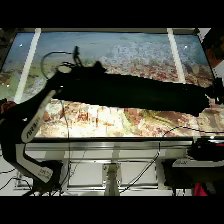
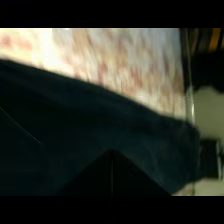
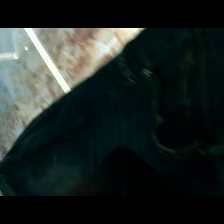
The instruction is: Fold the clothes and pants, and hang the long-sleeved shirts on hangers.
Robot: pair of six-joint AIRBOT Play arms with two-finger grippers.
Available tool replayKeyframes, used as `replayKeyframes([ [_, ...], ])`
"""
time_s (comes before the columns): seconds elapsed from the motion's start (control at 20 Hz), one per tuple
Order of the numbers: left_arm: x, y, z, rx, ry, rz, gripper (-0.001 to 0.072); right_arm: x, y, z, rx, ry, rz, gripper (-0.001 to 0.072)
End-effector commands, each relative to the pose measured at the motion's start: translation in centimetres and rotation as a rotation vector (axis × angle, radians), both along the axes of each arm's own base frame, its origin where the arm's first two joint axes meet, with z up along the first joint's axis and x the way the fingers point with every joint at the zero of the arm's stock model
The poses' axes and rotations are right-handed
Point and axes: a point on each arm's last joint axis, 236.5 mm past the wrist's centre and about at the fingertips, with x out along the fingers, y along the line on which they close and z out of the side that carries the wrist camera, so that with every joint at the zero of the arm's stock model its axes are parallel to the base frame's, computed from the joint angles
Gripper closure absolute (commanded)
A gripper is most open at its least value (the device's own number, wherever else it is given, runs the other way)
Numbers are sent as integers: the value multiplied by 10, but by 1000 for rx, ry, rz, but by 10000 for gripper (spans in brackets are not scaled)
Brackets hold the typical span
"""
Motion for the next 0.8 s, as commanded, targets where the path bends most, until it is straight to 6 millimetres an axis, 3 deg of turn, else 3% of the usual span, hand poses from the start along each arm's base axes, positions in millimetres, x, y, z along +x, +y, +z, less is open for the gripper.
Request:
replayKeyframes([
  [0.0,-64,-88,-35,107,39,-95,695,-61,1,-28,86,20,-85,654],
  [0.1,-87,-116,-55,105,93,-112,694,-77,2,-30,128,-101,-156,653],
  [0.2,-105,-134,-76,125,113,-141,694,-98,-6,-51,144,-82,-262,638],
  [0.25,-111,-138,-84,134,122,-155,694,-106,-5,-61,180,-45,-307,364],
  [0.3,-114,-140,-88,139,128,-161,694,-111,-1,-69,229,4,-345,-4],
  [0.35,-115,-141,-91,141,130,-162,694,-111,4,-73,246,26,-340,32],
  [0.6,-102,-133,-90,128,135,-124,694,-87,18,-89,295,16,-310,33],
  [0.75,-102,-136,-90,88,175,-101,694,-71,12,-104,242,21,-343,36],
])
